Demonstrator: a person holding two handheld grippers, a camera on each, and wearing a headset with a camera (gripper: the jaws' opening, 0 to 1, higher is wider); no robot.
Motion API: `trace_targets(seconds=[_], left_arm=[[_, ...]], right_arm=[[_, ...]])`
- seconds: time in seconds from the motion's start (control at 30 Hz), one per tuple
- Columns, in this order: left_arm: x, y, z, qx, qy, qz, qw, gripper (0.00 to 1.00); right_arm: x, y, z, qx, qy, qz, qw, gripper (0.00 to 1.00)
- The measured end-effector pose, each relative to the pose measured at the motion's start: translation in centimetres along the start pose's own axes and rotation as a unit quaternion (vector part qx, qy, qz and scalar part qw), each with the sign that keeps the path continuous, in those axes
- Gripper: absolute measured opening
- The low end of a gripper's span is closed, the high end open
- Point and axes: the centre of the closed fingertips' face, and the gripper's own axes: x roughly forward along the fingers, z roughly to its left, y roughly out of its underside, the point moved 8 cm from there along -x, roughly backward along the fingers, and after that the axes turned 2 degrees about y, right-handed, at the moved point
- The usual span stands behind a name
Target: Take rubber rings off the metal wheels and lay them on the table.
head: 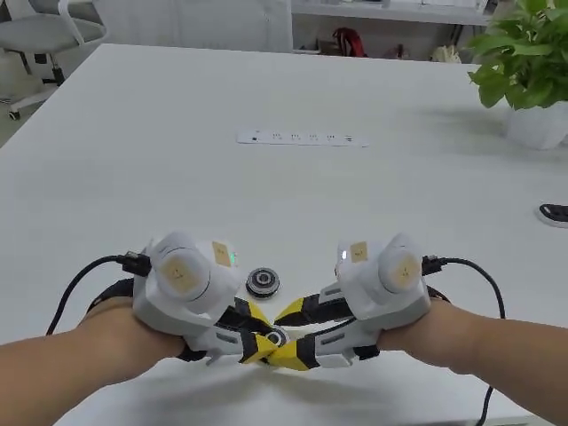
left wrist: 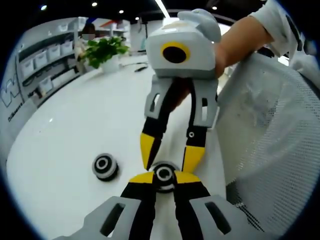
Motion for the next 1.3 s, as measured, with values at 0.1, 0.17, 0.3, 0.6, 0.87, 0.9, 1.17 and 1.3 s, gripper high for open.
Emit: trace_targets(seconds=[0.1,0.17,0.3,0.6,0.87,0.9,1.17,1.3], left_arm=[[-0.01,0.03,-0.01,0.000,-0.001,-0.001,1.0000,0.13],[-0.01,0.05,-0.01,0.001,-0.002,-0.001,1.0000,0.13],[-0.03,0.03,-0.09,0.007,-0.004,0.001,1.0000,0.13],[-0.04,0.06,-0.11,0.007,-0.006,0.000,1.0000,0.13],[-0.02,0.06,-0.13,0.009,-0.008,0.000,0.9999,0.13],[-0.03,0.07,-0.14,0.010,-0.008,0.000,0.9999,0.13],[-0.04,0.08,-0.13,0.011,-0.009,0.000,0.9999,0.13],[-0.04,0.08,-0.13,0.010,-0.009,-0.001,0.9999,0.13]], right_arm=[[0.05,0.39,0.07,-0.008,0.000,0.010,0.9999,0.24],[0.02,0.38,-0.02,-0.001,0.001,0.007,1.0000,0.25],[-0.07,0.35,0.05,-0.004,0.001,0.007,1.0000,0.24],[-0.29,0.60,0.03,0.001,0.003,0.009,1.0000,0.24],[-0.42,0.67,0.02,0.002,0.001,0.012,0.9999,0.23],[-0.45,0.68,0.03,0.003,0.001,0.013,0.9999,0.22],[-0.60,0.76,-0.09,0.013,-0.001,0.017,0.9998,0.21],[-0.72,0.86,-0.09,0.018,-0.003,0.018,0.9997,0.19]])
